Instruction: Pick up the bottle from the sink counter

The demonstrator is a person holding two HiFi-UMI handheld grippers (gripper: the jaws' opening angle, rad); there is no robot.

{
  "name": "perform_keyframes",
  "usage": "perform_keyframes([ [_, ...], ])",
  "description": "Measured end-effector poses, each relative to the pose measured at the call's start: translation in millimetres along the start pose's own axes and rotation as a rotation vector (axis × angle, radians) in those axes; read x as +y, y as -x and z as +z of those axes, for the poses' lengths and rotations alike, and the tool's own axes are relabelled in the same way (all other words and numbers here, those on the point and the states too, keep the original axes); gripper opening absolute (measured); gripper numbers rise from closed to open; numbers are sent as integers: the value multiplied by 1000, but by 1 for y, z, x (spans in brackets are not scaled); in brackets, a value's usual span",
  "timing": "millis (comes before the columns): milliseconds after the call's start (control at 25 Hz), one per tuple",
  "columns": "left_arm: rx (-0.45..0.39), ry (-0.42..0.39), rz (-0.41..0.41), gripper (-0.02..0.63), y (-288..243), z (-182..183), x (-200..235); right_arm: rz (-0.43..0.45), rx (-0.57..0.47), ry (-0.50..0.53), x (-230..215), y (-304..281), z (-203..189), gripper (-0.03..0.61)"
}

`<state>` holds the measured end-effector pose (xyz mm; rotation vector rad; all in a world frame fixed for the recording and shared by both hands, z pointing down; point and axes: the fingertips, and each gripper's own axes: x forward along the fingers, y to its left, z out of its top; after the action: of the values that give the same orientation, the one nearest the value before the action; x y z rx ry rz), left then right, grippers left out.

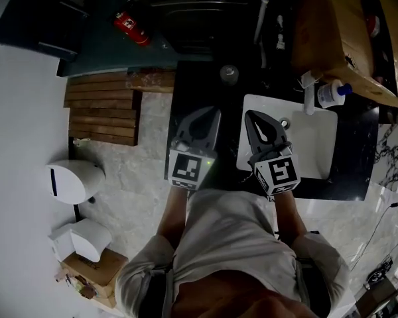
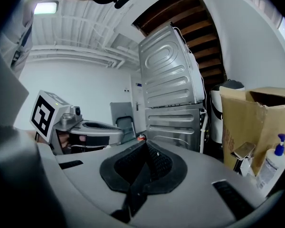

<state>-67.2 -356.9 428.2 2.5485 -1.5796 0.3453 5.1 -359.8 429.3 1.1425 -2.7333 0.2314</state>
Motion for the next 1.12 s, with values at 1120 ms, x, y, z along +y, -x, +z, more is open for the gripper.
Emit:
perform_keyframes([
  [1120,51,24,-191,3,-77,-56,35,-167,113,-25,-38,-56,-48,-3],
])
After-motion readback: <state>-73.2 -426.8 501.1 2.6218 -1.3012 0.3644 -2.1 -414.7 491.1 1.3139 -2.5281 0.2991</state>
